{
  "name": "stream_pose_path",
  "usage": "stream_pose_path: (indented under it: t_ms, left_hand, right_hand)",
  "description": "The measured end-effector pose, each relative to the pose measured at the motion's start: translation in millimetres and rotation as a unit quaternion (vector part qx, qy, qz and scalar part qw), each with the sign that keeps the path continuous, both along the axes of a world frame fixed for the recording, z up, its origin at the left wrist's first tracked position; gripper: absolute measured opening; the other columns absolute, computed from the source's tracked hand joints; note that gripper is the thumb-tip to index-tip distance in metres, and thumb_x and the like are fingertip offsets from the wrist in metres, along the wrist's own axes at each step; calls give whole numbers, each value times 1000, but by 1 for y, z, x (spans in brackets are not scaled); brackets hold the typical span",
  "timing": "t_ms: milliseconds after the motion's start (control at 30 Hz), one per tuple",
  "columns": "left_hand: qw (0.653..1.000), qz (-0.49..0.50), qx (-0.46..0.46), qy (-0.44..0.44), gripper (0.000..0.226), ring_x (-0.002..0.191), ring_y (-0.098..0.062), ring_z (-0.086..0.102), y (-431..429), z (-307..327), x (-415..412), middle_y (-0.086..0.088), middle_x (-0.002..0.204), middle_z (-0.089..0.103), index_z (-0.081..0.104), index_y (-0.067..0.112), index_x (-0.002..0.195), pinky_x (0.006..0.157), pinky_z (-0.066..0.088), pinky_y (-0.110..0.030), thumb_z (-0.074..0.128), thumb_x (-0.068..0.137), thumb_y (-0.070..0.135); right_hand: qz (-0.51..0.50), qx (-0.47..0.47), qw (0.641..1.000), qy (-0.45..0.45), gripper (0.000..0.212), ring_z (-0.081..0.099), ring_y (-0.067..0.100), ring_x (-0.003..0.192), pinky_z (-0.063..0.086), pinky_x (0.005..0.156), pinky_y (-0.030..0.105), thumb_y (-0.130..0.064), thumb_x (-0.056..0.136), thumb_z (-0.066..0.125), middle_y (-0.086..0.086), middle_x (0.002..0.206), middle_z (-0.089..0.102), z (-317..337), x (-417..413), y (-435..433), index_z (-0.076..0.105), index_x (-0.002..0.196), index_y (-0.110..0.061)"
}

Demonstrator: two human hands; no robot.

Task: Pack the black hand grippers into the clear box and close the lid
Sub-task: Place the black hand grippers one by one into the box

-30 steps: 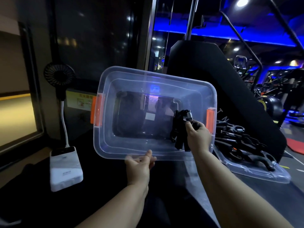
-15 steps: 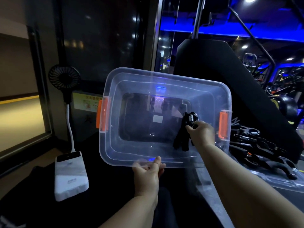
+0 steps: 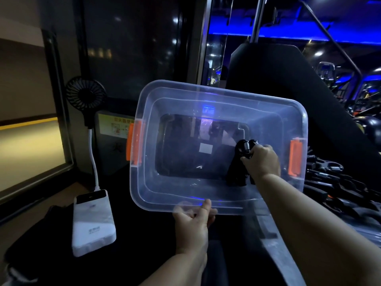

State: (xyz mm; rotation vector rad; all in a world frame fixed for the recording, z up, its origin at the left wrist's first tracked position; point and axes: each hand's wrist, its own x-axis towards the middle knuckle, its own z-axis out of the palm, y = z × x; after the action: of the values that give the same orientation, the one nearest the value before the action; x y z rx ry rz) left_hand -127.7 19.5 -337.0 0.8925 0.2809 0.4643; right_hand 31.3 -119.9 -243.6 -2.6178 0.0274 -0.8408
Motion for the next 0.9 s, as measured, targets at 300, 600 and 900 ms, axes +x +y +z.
stream_pose_path:
  t_ms: [300,600,900]
  left_hand:
    - [1000,-3,-5,0,30,59,-14,68,0,3,-1,-17,70,65,40,12,98,56,53,-20,66,85,5]
    - [1000,-9,2,2,30,62,-15,69,1,4,-2,-27,82,66,40,10,102,56,53,-20,65,85,5]
    - [1000,-6,3,3,29,60,-15,68,0,6,-5,-20,75,65,40,10,98,61,53,-26,65,85,5]
  right_hand:
    - [-49,-125,990,-34,35,57,35,97,44,76,37,-40,76,69,10,104,61,3,6,7,63,100,-15]
    - [21,-215,976,-34,56,22,28,140,21,111,40,-39,80,67,4,150,34,-7,23,3,49,133,-28]
    - [21,-220,975,-37,53,36,25,127,34,100,40,-42,80,65,-3,130,51,-9,26,6,49,128,-26]
